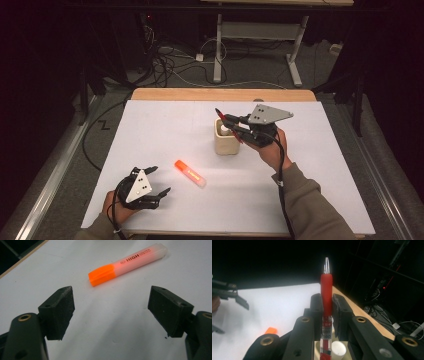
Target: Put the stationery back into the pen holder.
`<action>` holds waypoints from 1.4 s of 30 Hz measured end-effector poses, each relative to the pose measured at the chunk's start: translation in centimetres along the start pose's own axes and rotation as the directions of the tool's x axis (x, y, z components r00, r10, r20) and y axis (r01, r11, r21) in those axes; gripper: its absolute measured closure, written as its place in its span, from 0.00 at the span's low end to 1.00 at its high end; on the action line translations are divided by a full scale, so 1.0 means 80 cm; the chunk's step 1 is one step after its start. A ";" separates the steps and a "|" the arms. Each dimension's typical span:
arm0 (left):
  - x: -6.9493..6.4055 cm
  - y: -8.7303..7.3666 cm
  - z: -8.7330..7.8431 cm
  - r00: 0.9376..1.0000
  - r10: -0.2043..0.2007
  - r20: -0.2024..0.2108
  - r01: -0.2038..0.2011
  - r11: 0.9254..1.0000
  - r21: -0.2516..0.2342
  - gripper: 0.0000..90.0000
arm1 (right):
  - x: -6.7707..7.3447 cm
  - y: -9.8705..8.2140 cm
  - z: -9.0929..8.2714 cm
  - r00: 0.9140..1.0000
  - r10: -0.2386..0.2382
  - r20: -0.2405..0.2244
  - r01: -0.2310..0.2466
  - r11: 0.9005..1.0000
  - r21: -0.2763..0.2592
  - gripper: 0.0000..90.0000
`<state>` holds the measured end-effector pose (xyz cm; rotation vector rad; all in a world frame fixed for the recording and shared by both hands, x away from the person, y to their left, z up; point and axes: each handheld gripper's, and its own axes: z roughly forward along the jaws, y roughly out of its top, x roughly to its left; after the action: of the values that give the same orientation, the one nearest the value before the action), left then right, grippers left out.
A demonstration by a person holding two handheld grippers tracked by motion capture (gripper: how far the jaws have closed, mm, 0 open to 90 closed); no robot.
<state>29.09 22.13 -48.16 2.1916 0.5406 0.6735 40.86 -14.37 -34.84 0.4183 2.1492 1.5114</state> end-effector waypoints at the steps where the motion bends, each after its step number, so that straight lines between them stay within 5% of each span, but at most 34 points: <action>1: 0.000 0.000 0.000 1.000 0.003 0.000 -0.003 1.000 0.002 0.23 | -0.001 0.001 0.000 1.000 0.003 0.010 -0.003 1.000 -0.005 0.89; 10: 0.000 0.000 -0.001 1.000 -0.003 0.002 0.003 1.000 -0.006 0.23 | -0.014 0.008 0.012 0.997 0.034 0.074 -0.031 0.998 -0.049 0.89; 21: 0.000 -0.001 -0.001 1.000 -0.004 0.006 0.004 1.000 -0.006 0.23 | -0.021 -0.002 0.033 0.992 0.051 0.115 -0.047 0.998 -0.042 0.89; 42: 0.000 -0.001 -0.001 1.000 0.011 0.001 -0.011 1.000 -0.002 0.23 | -0.019 -0.030 0.044 0.989 0.103 0.101 -0.099 0.994 -0.045 0.89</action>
<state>29.02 22.24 -48.21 2.1948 0.5271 0.6786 44.09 -13.17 -37.73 0.5867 2.0418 1.5494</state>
